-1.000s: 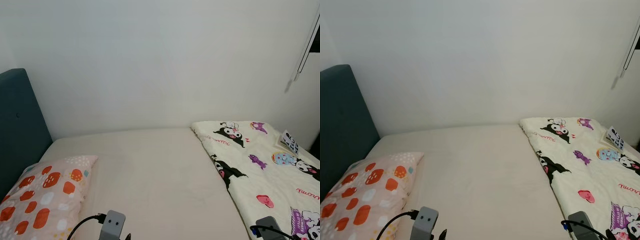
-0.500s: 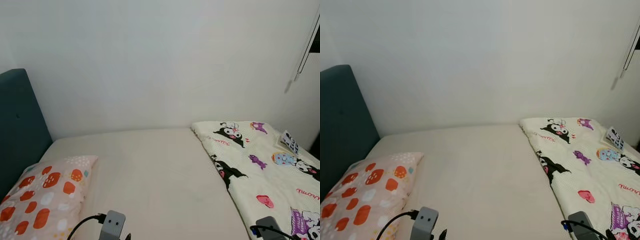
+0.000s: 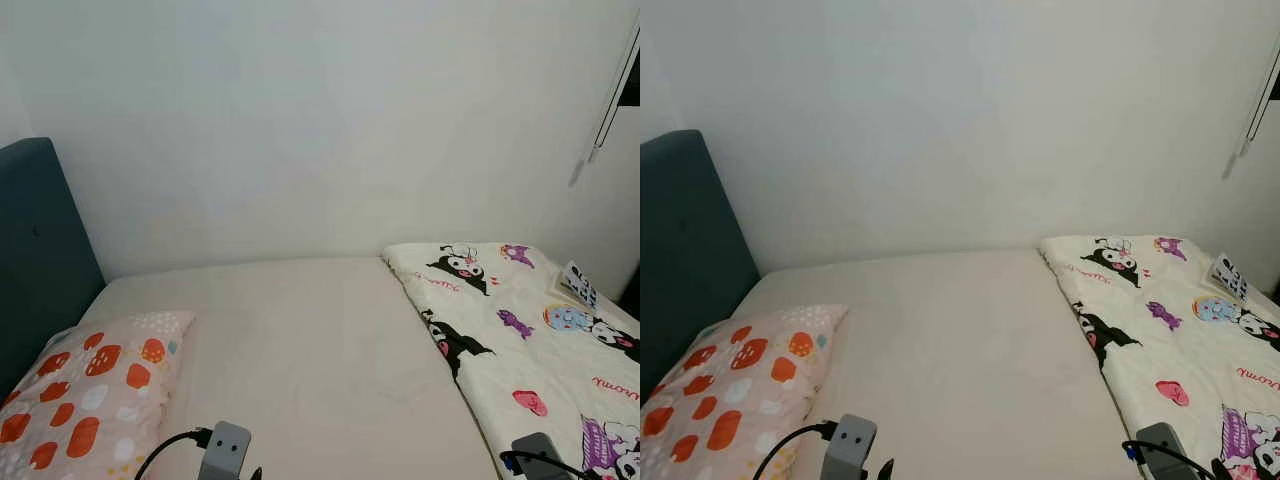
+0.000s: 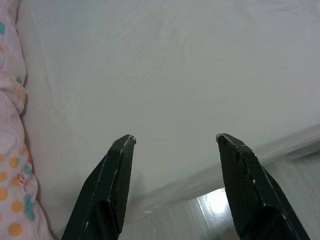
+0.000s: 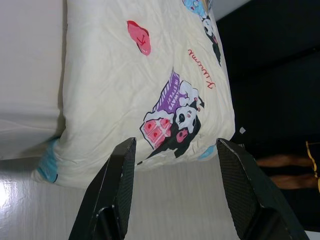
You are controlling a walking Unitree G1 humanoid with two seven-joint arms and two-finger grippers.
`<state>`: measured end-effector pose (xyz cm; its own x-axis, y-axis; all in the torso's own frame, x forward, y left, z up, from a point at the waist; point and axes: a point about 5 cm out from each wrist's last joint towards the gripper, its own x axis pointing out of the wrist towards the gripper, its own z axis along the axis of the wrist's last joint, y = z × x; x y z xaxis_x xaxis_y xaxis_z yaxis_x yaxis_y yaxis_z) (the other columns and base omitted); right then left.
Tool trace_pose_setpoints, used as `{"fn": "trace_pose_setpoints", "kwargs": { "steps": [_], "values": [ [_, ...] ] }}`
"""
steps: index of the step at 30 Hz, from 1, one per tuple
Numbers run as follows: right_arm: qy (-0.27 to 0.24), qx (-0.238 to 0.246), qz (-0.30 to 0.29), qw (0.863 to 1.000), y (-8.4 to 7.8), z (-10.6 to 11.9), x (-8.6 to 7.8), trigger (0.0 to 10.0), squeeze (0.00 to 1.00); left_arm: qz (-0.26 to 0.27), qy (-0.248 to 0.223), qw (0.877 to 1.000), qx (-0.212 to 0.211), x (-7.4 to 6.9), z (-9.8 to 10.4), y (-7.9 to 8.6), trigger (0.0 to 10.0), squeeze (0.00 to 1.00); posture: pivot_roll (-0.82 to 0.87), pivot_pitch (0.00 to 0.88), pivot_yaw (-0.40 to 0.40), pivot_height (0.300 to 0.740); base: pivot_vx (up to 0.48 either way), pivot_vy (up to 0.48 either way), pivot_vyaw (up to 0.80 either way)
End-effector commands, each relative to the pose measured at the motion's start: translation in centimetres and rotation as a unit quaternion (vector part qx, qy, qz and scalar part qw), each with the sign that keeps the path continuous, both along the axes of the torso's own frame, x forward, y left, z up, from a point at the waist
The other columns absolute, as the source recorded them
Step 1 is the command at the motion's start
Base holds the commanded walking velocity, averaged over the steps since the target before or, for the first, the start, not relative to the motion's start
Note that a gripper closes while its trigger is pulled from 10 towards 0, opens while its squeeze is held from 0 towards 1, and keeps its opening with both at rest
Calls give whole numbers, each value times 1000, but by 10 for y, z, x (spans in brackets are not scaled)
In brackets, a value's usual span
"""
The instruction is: Clean up the room
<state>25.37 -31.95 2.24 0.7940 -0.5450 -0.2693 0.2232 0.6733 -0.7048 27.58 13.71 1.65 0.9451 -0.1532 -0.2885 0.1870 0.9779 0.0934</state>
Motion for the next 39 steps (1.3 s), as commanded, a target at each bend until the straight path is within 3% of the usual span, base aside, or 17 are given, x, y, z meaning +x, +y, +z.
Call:
{"fn": "trace_pose_setpoints", "kwargs": {
  "steps": [1,39],
  "values": [
    [7,6,-7,1000,-2,-5,-6,10000,0,3,12,1000,-5,-4,-6,1,10000,0,-53,115,-12,740,0,0,0],
    [6,6,-7,1000,-2,-5,-6,10000,0,5,13,1000,-4,-6,-7,3,10000,0,-53,125,-15,740,0,0,0]
  ]
}}
